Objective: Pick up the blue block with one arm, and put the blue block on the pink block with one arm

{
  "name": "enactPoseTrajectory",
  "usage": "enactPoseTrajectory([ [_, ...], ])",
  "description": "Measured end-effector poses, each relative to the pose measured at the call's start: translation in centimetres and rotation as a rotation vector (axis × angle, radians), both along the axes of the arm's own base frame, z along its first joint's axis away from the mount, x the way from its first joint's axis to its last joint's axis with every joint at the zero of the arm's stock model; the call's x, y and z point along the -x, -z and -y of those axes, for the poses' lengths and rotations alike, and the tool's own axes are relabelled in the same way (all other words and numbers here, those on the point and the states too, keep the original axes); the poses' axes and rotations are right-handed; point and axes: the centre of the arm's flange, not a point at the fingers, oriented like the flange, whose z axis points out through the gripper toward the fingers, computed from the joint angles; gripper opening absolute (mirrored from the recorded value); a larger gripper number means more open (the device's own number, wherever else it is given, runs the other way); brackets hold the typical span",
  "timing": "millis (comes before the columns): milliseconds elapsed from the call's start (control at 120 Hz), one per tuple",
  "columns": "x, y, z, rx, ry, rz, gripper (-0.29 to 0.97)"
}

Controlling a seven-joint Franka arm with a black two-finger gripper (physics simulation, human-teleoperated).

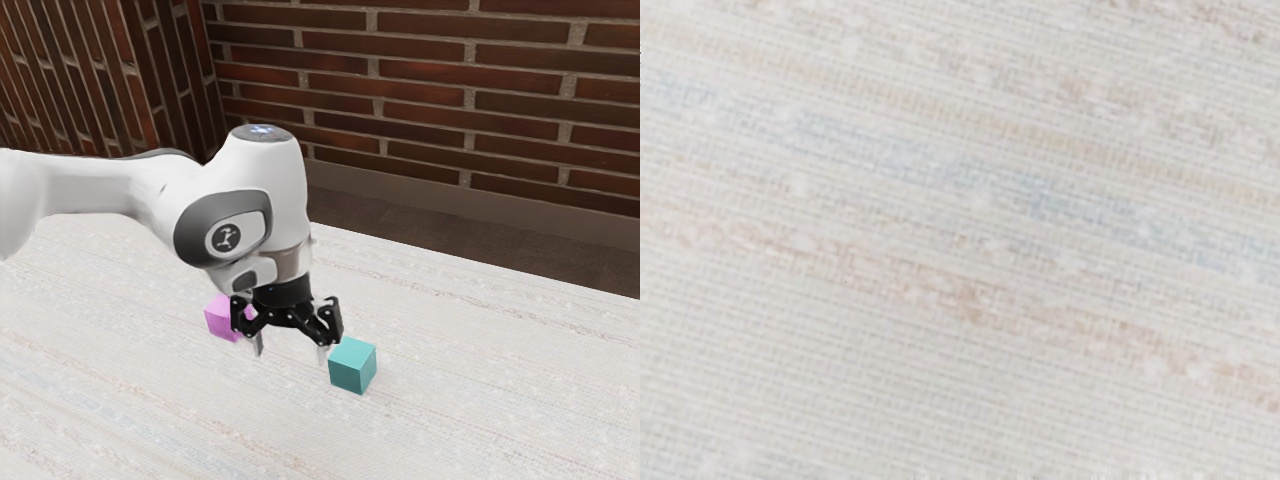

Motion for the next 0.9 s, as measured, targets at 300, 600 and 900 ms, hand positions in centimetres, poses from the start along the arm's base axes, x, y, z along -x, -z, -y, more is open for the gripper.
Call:
enactPoseTrajectory([
  [300, -1.7, 4.6, 2.1, 0.070, 0.245, 0.062, 0.68],
  [600, -3.4, 6.9, 3.3, 0.044, 0.461, 0.192, 0.68],
  [900, -6.5, 11.2, 1.4, 0.063, 0.365, 0.182, 0.68],
])
